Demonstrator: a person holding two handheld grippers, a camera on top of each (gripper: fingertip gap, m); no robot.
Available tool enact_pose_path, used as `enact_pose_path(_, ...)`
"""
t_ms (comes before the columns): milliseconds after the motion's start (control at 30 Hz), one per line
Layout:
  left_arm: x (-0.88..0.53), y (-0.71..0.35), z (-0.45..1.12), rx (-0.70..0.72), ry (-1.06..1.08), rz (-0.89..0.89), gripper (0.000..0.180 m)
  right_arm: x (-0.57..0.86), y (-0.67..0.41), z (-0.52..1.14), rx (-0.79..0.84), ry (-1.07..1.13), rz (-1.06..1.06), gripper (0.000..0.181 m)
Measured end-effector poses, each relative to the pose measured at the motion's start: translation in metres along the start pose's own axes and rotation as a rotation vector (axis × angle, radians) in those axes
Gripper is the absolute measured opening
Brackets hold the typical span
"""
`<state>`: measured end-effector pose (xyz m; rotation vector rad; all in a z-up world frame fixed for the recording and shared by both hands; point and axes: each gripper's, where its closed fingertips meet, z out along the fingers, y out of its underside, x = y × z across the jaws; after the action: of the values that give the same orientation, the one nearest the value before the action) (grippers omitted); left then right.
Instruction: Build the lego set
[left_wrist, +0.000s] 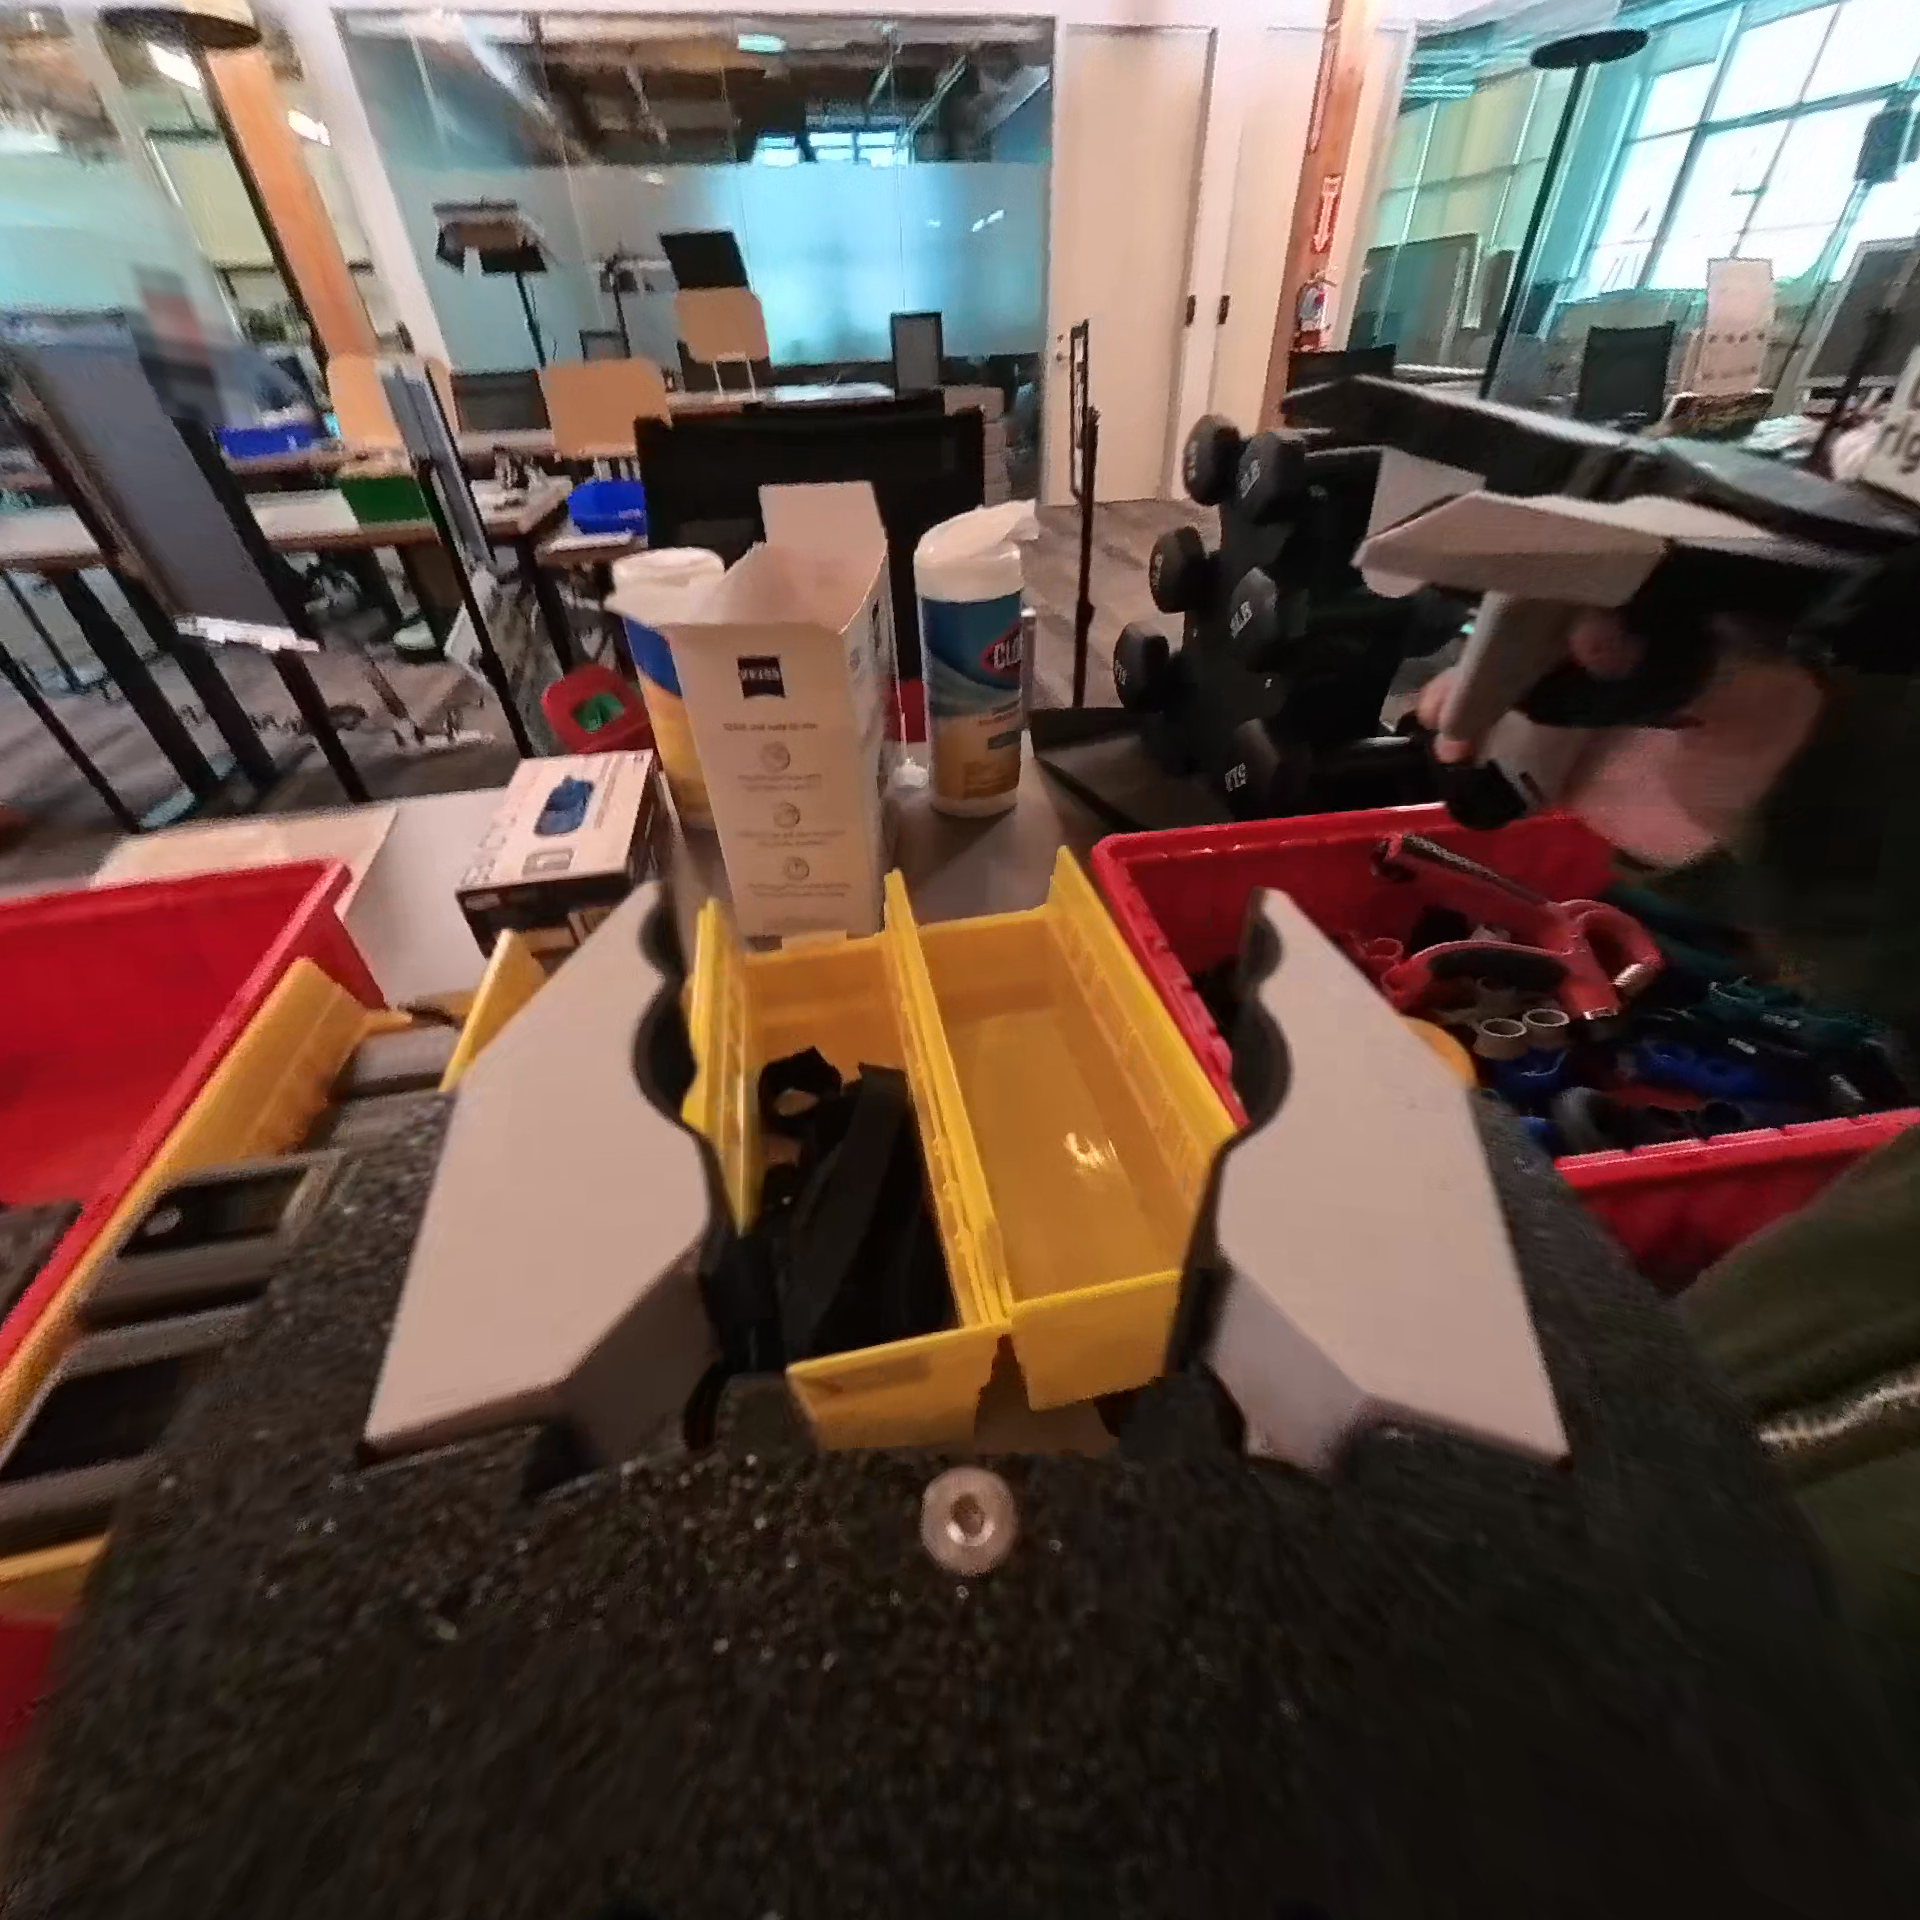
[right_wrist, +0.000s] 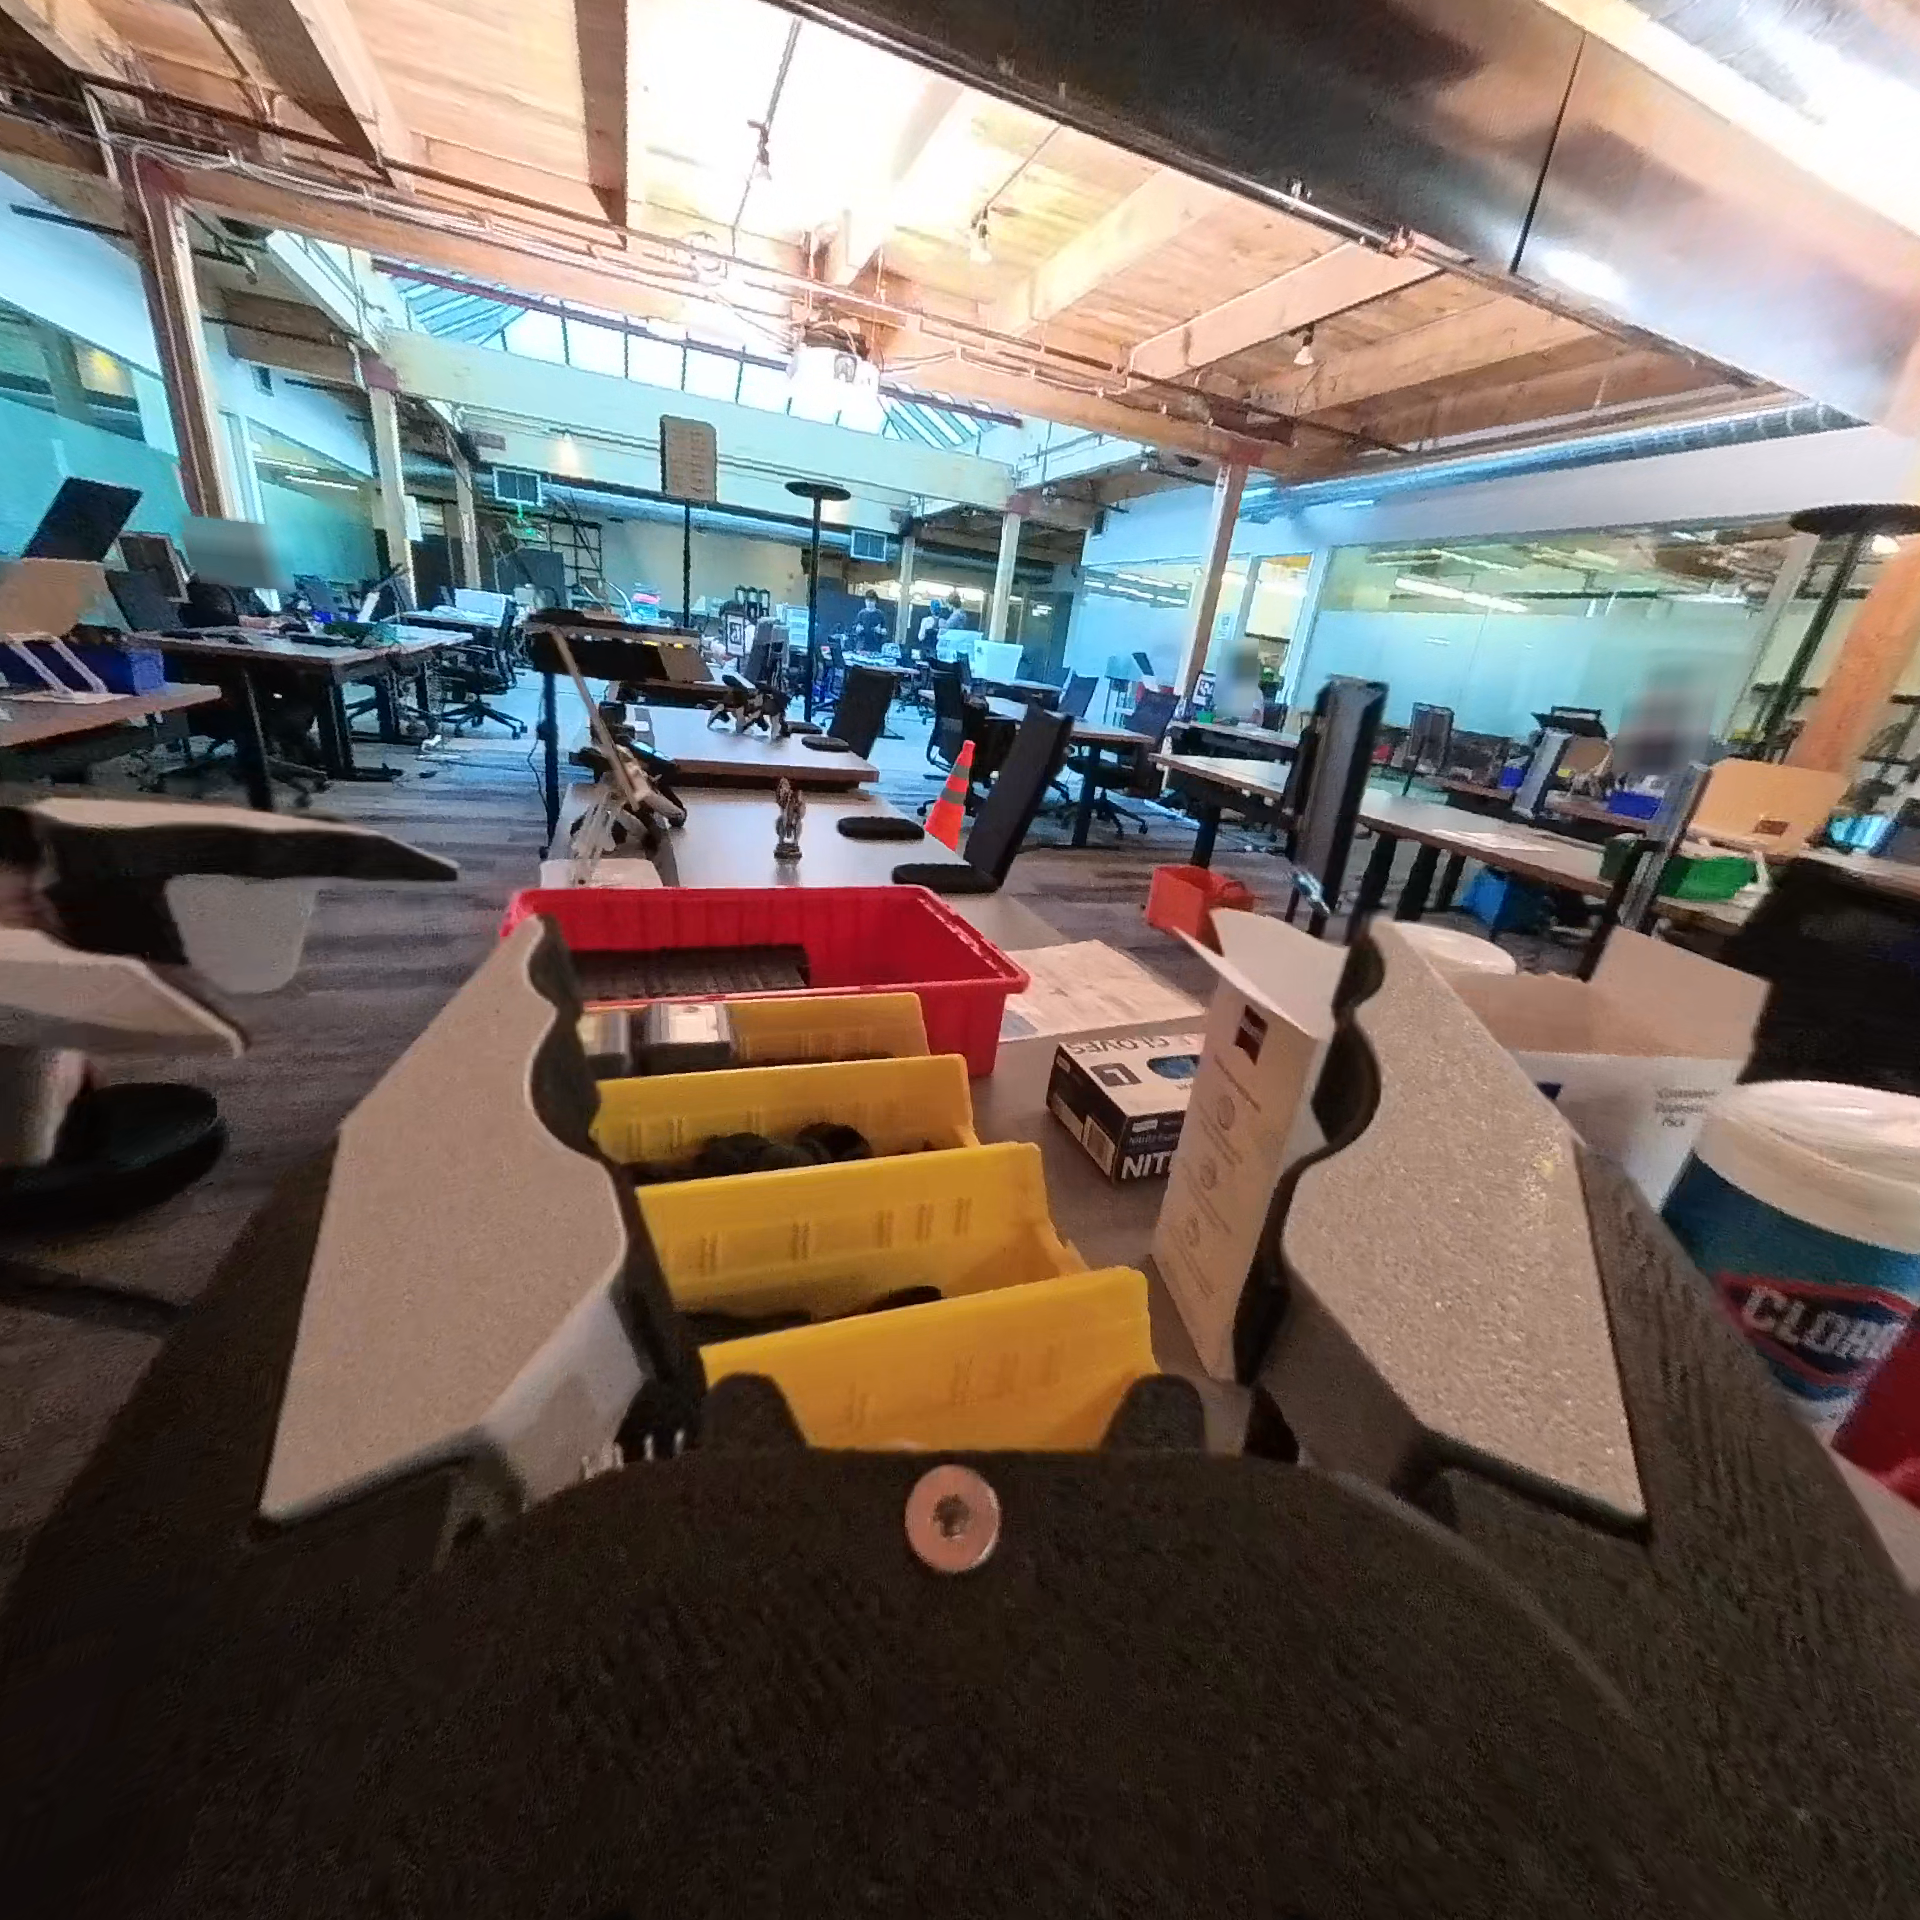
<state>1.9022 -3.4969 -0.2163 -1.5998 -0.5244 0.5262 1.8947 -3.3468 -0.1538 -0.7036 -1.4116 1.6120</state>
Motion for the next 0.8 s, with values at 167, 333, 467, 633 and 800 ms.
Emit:
enact_pose_path(167, 0.012, -0.010, 0.008, 0.094, 0.027, 0.101, 0.136, -0.004, -0.005, -0.004, 0.016, 0.083, -0.040, 0.147)
enact_pose_path(333, 0.020, -0.026, 0.026, 0.189, 0.105, 0.089, 0.148, 0.016, -0.011, -0.033, -0.018, 0.275, -0.105, 0.148)
enact_pose_path(467, 0.045, -0.035, 0.051, 0.246, 0.233, 0.106, 0.153, 0.034, -0.020, -0.078, -0.054, 0.481, -0.175, 0.147)
enact_pose_path(633, 0.089, -0.049, 0.083, 0.314, 0.416, 0.100, 0.155, 0.047, -0.036, -0.153, -0.101, 0.780, -0.262, 0.145)
enact_pose_path(800, 0.157, -0.060, 0.108, 0.325, 0.628, 0.054, 0.158, 0.036, -0.052, -0.232, -0.184, 1.022, -0.350, 0.143)
